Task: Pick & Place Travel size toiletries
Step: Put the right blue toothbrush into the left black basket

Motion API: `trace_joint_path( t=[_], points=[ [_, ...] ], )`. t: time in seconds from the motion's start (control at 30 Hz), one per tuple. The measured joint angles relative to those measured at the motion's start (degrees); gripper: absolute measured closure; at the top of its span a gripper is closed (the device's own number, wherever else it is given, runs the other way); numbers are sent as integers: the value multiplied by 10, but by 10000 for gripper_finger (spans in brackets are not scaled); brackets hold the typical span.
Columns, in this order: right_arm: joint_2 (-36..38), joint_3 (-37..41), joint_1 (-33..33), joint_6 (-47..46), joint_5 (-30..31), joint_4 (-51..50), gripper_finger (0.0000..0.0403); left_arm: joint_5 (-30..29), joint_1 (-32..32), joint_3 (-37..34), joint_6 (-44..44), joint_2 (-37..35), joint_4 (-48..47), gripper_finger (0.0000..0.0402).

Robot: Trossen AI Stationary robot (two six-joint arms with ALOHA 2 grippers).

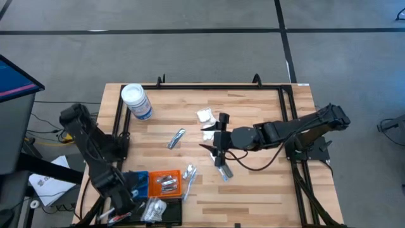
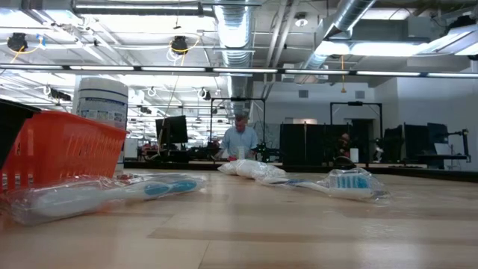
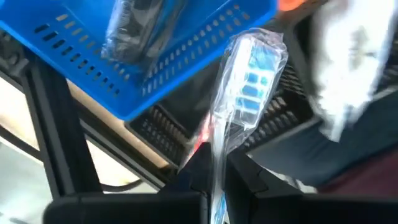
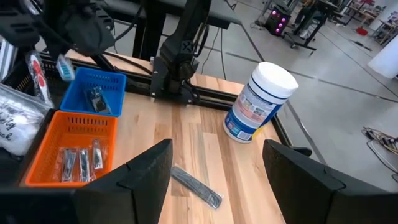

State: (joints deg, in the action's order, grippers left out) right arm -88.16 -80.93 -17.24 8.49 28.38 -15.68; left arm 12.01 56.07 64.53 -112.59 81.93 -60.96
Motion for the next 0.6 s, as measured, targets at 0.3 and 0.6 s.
trace_joint_path(
  t=[0.3,0.6],
  points=[
    [0,0,-4,0,0,5,159,-3,25,-6,22,14,10,394],
    [0,0,-4,0,0,8,159,-28,33,-16,108,39,39,394]
  ],
)
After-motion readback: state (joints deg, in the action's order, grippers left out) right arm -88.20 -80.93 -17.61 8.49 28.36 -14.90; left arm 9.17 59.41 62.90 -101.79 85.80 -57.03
